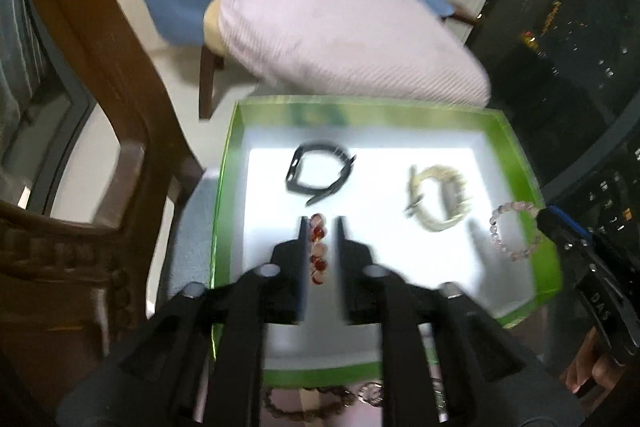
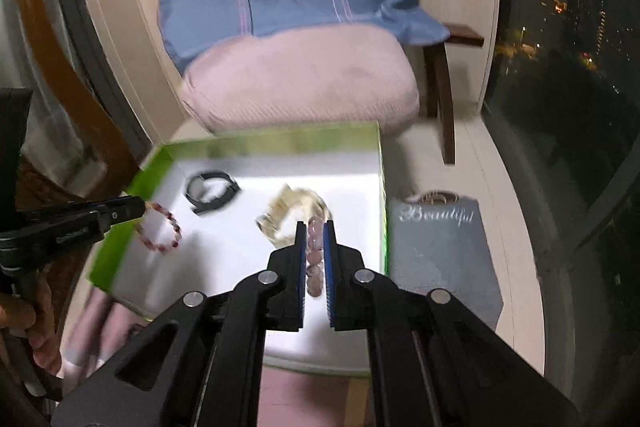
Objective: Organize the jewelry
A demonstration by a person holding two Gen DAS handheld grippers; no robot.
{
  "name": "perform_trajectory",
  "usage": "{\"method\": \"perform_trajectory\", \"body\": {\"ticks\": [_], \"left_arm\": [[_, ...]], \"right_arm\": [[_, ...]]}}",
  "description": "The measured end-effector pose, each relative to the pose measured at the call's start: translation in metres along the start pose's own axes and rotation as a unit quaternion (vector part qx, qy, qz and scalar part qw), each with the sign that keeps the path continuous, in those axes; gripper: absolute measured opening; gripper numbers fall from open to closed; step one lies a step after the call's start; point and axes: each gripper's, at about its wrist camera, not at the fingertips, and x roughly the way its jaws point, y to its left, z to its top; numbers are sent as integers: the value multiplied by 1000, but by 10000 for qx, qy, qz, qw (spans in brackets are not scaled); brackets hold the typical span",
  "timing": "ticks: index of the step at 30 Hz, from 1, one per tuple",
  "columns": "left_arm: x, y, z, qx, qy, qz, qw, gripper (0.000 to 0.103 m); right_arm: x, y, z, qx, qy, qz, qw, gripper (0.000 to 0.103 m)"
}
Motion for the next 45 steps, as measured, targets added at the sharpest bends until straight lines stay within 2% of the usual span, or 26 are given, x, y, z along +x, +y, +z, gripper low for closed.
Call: {"method": "perform_trajectory", "body": {"ticks": [1,2,4,6,7,8,11,15,20,24,32,45], "left_arm": [[-1,2,-2,-13,-34,120,9999,67],[-8,3,-4,-20,-159,196,9997,71],[-41,6,-7,-20,-485,270,9985,81],[-92,6,-18,-7,-900,198,9957,88],[-120,5,-26,22,-1182,192,9928,96],[-158,3,-41,79,-1569,255,9873,99],[-229,-4,-88,270,-2078,328,9773,99],[-272,-11,-149,308,-2174,429,9746,99],[-291,-19,-218,106,-2028,499,9779,99],[-300,-28,-252,106,-1945,501,9796,99],[-311,-43,-287,173,-1865,380,9816,99],[-320,-48,-295,195,-1912,320,9808,99]], "right_arm": [[1,-3,1,19,3,-52,10000,43],[-3,-5,1,63,-64,-95,9999,49],[-34,-11,0,137,-433,-109,9989,50],[-76,-13,-2,98,-747,-79,9971,52],[-106,-13,-6,80,-990,-96,9950,64],[-137,-12,-13,52,-1224,-94,9924,74],[-212,-7,-39,-27,-1704,-173,9852,80],[-274,8,-88,-126,-1721,-293,9846,82],[-302,30,-133,-59,-1453,-218,9891,82],[-319,47,-161,-57,-1402,-165,9900,82],[-342,62,-194,-152,-1404,-142,9899,82],[-361,61,-203,-111,-1542,-134,9879,82]]}}
